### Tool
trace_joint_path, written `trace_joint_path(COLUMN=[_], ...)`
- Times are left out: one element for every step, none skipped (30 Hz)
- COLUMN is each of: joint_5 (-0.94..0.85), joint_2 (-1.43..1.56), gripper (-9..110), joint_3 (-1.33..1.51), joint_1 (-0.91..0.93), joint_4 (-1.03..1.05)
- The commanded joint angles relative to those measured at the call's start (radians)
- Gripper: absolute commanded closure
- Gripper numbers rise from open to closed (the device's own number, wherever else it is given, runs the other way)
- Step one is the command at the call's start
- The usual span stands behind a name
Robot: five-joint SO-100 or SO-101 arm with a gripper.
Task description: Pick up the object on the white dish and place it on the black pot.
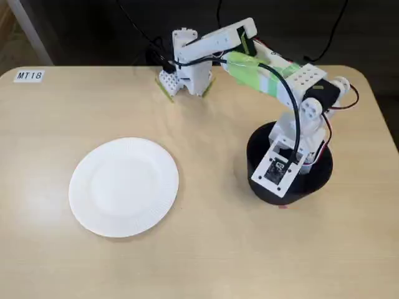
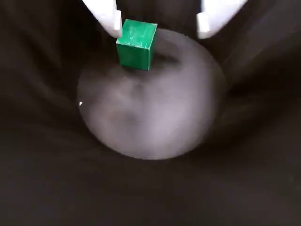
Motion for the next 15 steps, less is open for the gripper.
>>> trace_joint_path(joint_5=[0.012, 0.014, 0.018, 0.02, 0.02, 0.02, 0.023, 0.029, 0.038, 0.052, 0.067, 0.08, 0.094, 0.109, 0.123], joint_2=[0.156, 0.19, 0.224, 0.259, 0.298, 0.334, 0.376, 0.42, 0.466, 0.515, 0.563, 0.614, 0.667, 0.719, 0.772], gripper=[94, 97, 101, 101, 101, 101, 101, 101, 101, 101, 101, 101, 101, 101, 101], joint_3=[-0.003, -0.003, -0.003, -0.003, -0.003, -0.003, -0.003, -0.002, 0.0, 0.005, 0.006, 0.008, 0.008, 0.008, 0.008], joint_1=[0.026, 0.037, 0.048, 0.06, 0.072, 0.083, 0.095, 0.107, 0.123, 0.141, 0.163, 0.186, 0.212, 0.241, 0.273], joint_4=[0.009, 0.009, 0.009, 0.009, 0.009, 0.009, 0.009, 0.009, 0.009, 0.009, 0.009, 0.009, 0.009, 0.009, 0.009])
